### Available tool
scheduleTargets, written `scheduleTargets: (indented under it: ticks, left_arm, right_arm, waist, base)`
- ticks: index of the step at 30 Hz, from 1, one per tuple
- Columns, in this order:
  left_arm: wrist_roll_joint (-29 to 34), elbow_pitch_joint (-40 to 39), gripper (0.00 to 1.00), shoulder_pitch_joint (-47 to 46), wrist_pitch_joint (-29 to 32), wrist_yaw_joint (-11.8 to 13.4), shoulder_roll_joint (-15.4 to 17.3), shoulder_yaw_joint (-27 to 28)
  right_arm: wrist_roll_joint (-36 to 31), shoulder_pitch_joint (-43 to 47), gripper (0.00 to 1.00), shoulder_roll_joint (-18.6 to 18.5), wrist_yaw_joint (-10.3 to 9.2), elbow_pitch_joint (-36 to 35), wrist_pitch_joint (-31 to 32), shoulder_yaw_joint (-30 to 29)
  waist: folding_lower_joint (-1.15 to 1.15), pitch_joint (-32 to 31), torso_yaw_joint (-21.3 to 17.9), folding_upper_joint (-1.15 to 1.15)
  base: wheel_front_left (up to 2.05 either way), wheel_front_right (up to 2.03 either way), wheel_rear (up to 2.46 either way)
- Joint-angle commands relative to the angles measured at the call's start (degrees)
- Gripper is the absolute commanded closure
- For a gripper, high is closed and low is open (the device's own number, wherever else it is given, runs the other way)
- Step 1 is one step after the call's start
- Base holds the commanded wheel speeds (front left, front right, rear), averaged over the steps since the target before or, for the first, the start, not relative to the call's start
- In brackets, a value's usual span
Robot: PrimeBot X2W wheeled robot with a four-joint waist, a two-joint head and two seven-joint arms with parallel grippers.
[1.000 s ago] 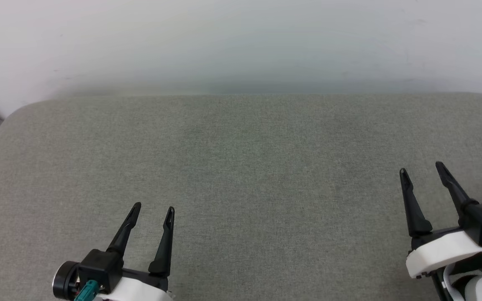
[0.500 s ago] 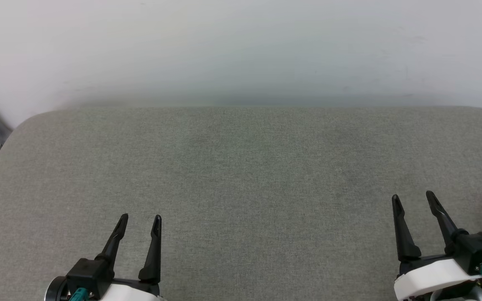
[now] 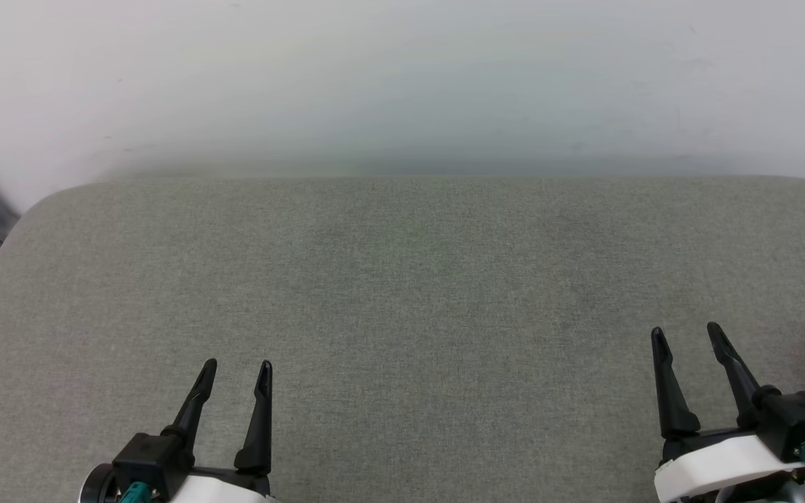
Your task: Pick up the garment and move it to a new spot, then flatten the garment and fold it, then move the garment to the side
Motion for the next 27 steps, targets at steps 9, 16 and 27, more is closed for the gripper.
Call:
scheduleTargets:
  ticks: [9, 16, 27]
  left_arm:
    - [-0.43, 0.1, 0.0, 0.66, -0.12, -0.1, 0.03, -0.07]
    - [-1.16, 1.52, 1.0, 0.85, 0.33, 0.01, -0.26, -0.23]
    - [-14.15, 2.88, 1.0, -0.95, 2.86, 0.1, 0.34, 0.28]
  right_arm:
    - [0.85, -0.6, 0.0, 0.24, -0.02, 0.5, -0.48, 0.39]
    - [1.43, 0.63, 1.0, 0.01, 0.01, 2.14, 0.02, 0.34]
    - [14.38, -0.55, 1.0, 0.03, 0.01, 3.04, 3.02, -0.34]
  waist:
    - [0.0, -0.16, 0.05, 0.0]
    - [0.0, -0.17, 0.02, 0.0]
    - [0.0, -0.13, -0.2, 0.0]
  base:
    - [0.0, 0.0, 0.0]
    - [0.0, 0.0, 0.0]
    - [0.0, 0.0, 0.0]
